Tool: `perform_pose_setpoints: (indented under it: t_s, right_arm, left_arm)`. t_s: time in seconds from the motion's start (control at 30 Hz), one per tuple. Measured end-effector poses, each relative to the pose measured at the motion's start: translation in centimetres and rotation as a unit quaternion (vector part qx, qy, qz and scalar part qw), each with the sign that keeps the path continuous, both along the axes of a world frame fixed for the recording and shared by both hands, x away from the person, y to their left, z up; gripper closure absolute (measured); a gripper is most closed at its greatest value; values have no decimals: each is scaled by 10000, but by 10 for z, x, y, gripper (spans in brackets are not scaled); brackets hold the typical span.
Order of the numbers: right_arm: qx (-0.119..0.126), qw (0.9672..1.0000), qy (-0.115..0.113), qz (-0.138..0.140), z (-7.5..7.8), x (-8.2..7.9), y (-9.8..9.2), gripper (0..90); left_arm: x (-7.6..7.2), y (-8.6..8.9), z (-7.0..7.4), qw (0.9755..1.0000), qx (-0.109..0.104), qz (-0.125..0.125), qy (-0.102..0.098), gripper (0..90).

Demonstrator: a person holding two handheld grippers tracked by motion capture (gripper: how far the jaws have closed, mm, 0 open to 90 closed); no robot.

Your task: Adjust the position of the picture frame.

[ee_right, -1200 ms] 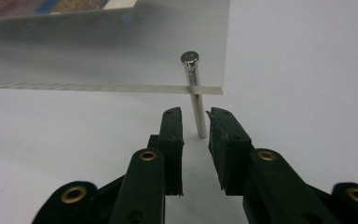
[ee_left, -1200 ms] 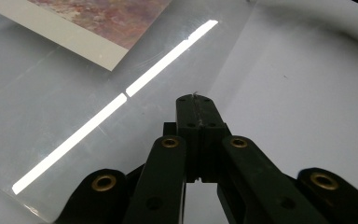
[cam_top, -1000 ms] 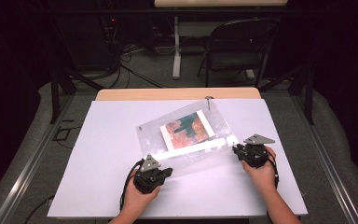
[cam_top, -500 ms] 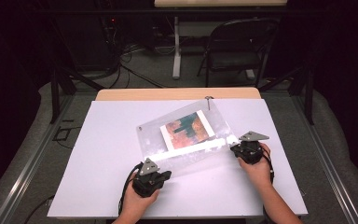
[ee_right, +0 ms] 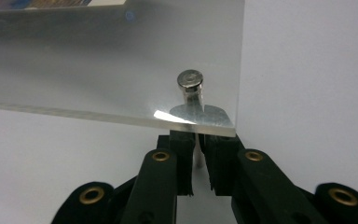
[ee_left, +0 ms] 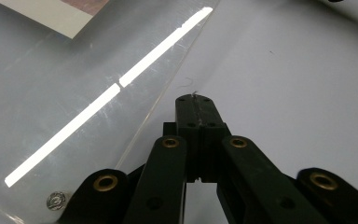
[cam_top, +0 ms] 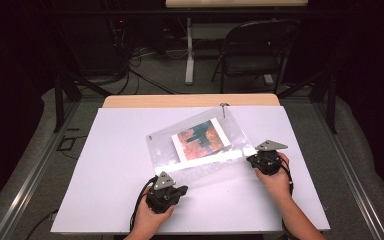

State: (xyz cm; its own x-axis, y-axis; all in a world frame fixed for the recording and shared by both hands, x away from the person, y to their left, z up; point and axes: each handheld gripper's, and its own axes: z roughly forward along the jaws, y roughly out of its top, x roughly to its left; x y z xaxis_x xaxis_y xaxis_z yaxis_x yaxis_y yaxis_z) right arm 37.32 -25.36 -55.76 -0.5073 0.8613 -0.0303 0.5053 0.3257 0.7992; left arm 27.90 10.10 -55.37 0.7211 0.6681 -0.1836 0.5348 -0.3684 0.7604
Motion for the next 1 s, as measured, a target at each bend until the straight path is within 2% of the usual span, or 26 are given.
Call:
perform_pose_setpoints:
  t_s: [0.07,0.23,0.57,1.0]
  right_arm:
    - [-15,10000,-53,-1,2,-2,1,827]
    - [-119,9999,-31,72,5,-7,3,830]
    - [-76,9998,-64,154,13,-20,7,834]
    - [-50,9996,-131,247,22,-36,13,842]
  left_arm:
    - [0,-1,-1,10000,51,24,-54,900]
    - [2,-2,0,10000,45,-24,52,900]
    - [8,-4,-2,9993,273,100,249,900]
    - [13,-5,-4,9980,400,283,389,900]
